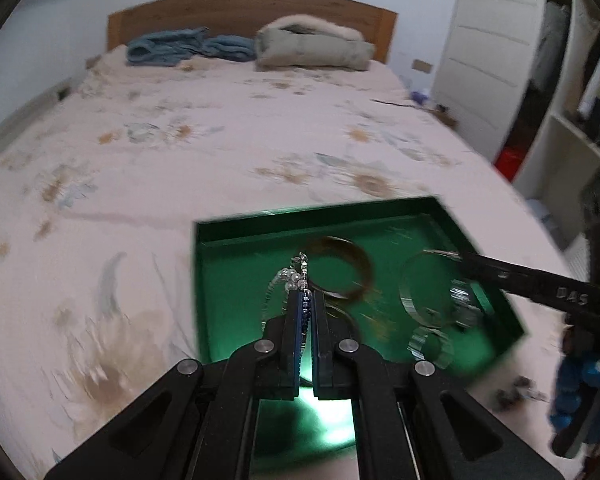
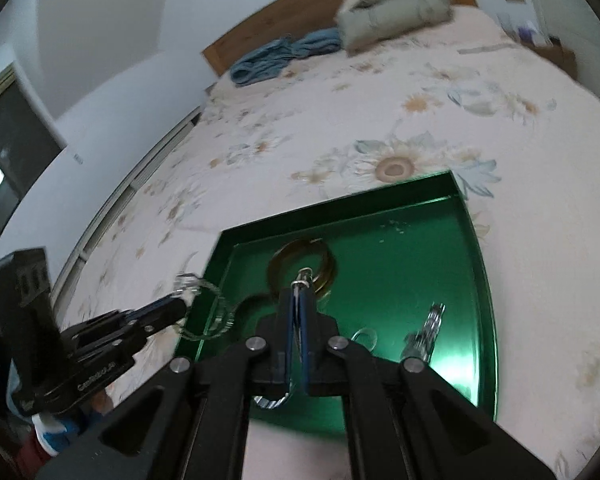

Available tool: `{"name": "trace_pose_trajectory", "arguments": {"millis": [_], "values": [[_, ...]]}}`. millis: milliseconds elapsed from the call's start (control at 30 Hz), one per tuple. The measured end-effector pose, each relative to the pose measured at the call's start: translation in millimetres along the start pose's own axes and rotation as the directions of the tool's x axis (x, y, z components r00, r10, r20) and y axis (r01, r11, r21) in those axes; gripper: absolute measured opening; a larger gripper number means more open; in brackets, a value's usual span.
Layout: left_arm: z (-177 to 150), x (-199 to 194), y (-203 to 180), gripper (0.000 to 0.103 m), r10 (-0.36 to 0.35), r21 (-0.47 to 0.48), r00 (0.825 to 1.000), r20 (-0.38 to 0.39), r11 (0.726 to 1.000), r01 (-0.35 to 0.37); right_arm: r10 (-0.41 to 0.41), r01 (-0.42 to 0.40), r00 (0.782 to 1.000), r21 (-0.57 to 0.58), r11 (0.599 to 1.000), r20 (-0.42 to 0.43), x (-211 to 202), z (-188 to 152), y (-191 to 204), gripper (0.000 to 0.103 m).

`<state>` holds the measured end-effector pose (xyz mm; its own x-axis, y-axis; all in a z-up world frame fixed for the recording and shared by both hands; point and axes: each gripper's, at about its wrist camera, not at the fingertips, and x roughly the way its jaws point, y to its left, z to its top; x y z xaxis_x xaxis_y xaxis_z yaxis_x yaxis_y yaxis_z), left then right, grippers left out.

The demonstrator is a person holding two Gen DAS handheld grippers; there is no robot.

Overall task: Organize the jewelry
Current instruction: 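Carry the necklace and bangle into the green tray and open both grippers, then lift both grippers away from the green tray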

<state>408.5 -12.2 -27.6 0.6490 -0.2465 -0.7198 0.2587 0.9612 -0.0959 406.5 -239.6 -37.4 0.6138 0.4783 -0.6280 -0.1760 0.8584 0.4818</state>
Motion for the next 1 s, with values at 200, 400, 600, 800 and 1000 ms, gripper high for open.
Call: {"name": "trace_pose_trajectory", "arguments": {"millis": [200,400,600,800,1000], "values": [[6,46,3,0.003,0.098,0.031,0.993,-0.065,0.995,-0.096,-0.095,0.096,0.995,0.071,0.993,-0.015,21,8,-41,0.003],[-6,68,-11,0.004,0.091,0.065,0.989,-0.114,0.994,-0.084,-0.222,0.223,0.971,0.005,0.975,-0.085,35,3,-52,0.003],[-5,65,-4,0.005,0.060,0.036,0.991,-0.120,0.998,-0.056,-0.302,0.296,0.949,-0.076,0.952,-0.095,38,-1,-45,0.005],[-7,32,-3,0.037,0.033,0.026,0.998,-0.053,0.999,-0.031,-0.323,0.315,0.945,-0.122,0.941,-0.056,21,-3,-30,0.006],[-21,-20,-14,0.056,0.049,0.030,0.998,0.029,0.998,-0.050,-0.357,0.353,0.934,-0.196,0.915,0.020,-15,-19,4,0.027]]}}
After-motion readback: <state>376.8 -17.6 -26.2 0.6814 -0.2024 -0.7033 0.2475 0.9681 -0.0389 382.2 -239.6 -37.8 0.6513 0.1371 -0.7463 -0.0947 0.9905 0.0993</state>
